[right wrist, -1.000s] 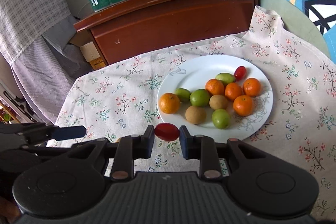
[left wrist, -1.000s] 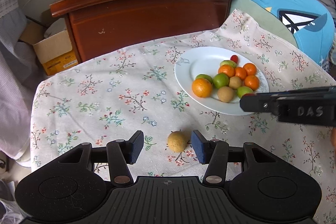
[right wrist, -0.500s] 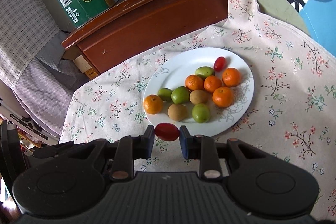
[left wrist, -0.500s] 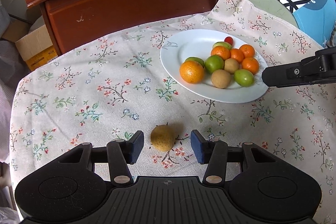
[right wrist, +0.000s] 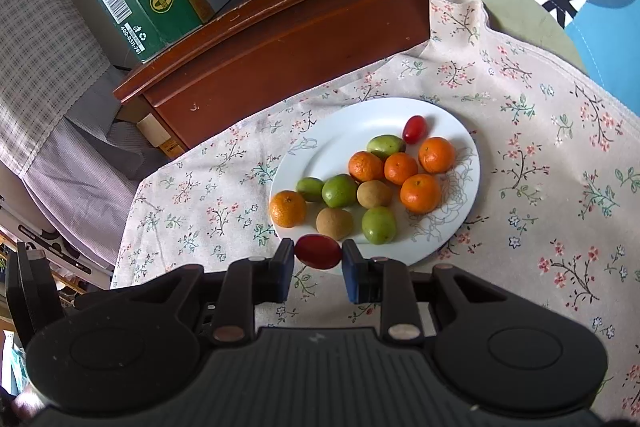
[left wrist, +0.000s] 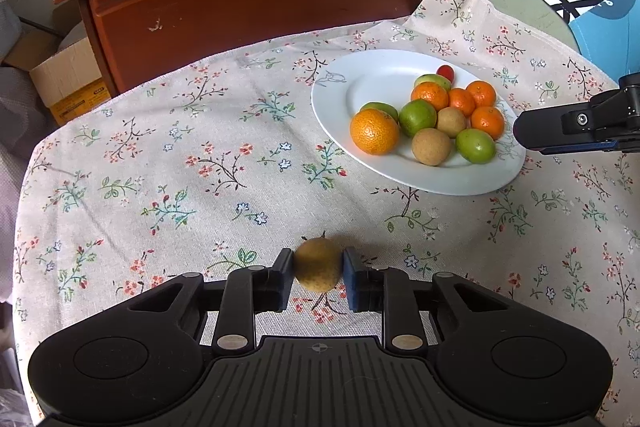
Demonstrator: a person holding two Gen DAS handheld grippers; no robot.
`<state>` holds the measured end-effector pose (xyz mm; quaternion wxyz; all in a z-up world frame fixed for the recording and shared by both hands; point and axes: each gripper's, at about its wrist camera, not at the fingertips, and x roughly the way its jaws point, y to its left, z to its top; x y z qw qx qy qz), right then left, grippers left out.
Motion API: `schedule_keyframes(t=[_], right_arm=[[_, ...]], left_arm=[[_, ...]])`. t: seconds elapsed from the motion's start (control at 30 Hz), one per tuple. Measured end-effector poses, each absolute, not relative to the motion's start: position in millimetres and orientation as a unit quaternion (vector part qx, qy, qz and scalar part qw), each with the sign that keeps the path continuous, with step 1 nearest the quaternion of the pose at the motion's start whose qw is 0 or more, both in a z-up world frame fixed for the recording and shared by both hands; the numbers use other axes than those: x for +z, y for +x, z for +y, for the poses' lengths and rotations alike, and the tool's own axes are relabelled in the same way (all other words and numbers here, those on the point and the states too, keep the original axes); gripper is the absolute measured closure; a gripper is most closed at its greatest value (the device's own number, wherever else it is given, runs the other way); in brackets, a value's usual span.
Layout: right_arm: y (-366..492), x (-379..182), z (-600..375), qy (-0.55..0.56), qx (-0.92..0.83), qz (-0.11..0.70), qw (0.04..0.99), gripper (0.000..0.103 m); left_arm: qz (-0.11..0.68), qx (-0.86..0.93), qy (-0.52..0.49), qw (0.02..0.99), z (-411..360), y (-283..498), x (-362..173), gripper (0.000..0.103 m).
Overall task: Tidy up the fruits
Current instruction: 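Carry the kiwi and tomato over the plate and open both tools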
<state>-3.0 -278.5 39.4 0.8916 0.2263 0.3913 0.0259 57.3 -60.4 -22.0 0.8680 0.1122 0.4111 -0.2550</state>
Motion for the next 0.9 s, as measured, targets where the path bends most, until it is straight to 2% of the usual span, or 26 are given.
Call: schedule_keyframes(t=[0.4, 0.63, 0.9], right_arm=[[-1, 48, -286, 0.235, 0.021, 0.373, 0.897, 0.077], [5, 60, -296, 0.246, 0.028, 0.335, 0.909, 0.077], [24, 61, -306, 0.252, 0.042, 0.312, 0.915, 0.077]], left_arm=[[0.370, -0.258, 0.063, 0.890, -56, 60, 12, 0.080], [0.334, -0.279, 0.036, 0.900, -63, 61, 37, 0.080], [0.324, -0.280, 0.015, 0.904, -74, 75, 41, 0.080]])
